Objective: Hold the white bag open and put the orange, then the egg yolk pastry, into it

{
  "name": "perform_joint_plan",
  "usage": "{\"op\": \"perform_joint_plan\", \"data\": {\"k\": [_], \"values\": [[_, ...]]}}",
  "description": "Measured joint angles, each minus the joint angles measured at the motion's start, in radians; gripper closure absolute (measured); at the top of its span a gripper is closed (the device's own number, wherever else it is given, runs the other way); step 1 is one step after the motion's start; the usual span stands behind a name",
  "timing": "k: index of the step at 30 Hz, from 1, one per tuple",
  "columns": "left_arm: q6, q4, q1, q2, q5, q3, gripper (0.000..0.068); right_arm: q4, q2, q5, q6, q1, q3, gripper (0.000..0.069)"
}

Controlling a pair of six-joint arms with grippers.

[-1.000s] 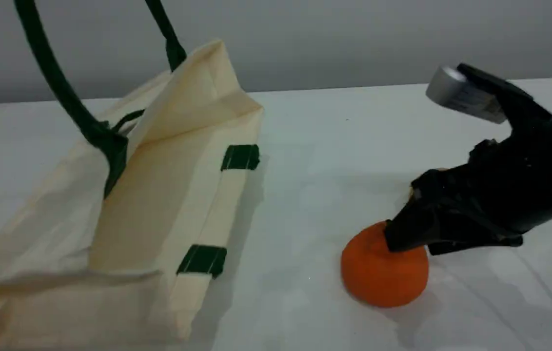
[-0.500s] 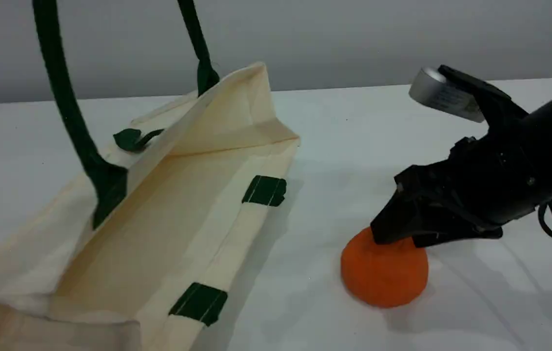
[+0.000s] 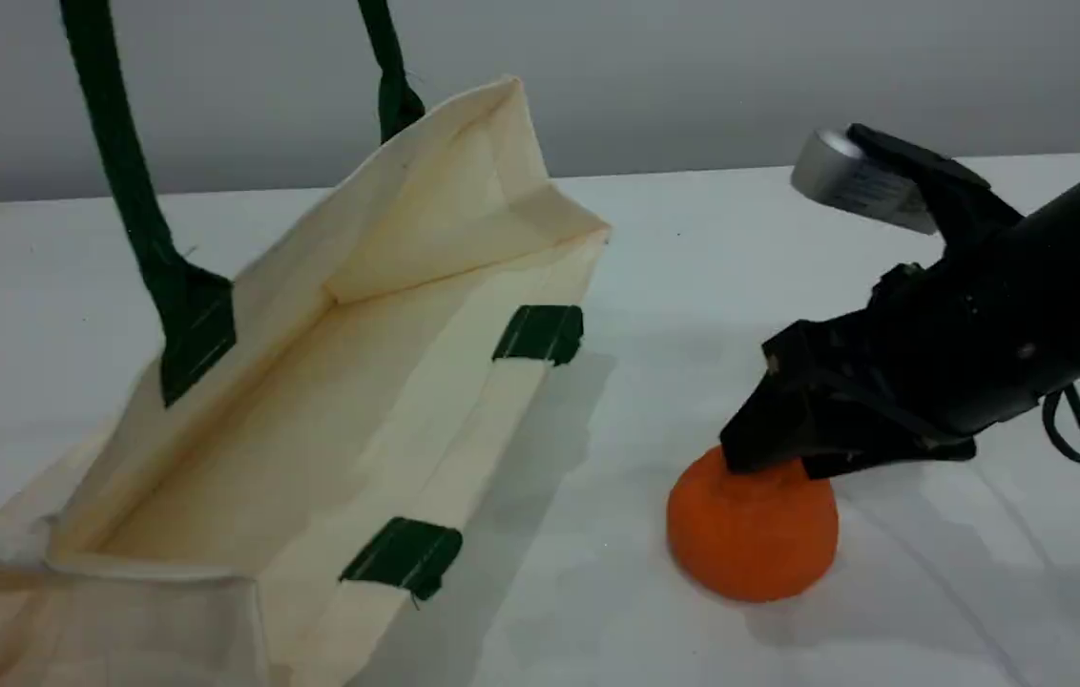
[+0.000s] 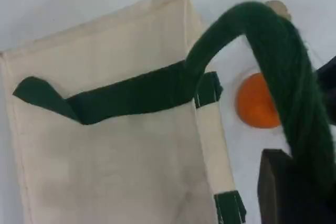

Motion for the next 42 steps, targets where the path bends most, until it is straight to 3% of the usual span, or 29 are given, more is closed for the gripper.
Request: {"op": "perform_joint_plan", "data": {"k": [14, 23, 26, 30, 31, 39, 42], "values": [[0.002, 0.000, 0.000, 0.000, 0.008, 0.000, 0.0602, 0.005, 0.072, -0.041, 0.000, 0.000, -0.060, 0.0284], [0.003, 0.000, 0.000, 0.000, 0.008, 0.001, 0.0602, 0.005, 0.147, 0.019, 0.000, 0.000, -0.060, 0.0293], [0.003, 0.000, 0.000, 0.000, 0.007, 0.001, 0.0602, 0.005, 0.147, 0.044, 0.000, 0.000, -0.060, 0.0377], [0.003, 0.000, 0.000, 0.000, 0.006, 0.001, 0.0602, 0.002, 0.147, 0.089, 0.000, 0.000, -0.060, 0.0607], [0.003, 0.000, 0.000, 0.000, 0.006, 0.001, 0.0602, 0.002, 0.147, 0.103, 0.000, 0.000, -0.060, 0.0633], [0.026, -0.032, 0.000, 0.000, 0.009, 0.001, 0.0602, -0.004, 0.088, 0.280, 0.000, -0.001, -0.059, 0.0647], [0.026, -0.023, 0.000, 0.000, 0.010, 0.001, 0.0602, -0.004, 0.025, 0.262, 0.000, -0.001, -0.059, 0.0647]]}}
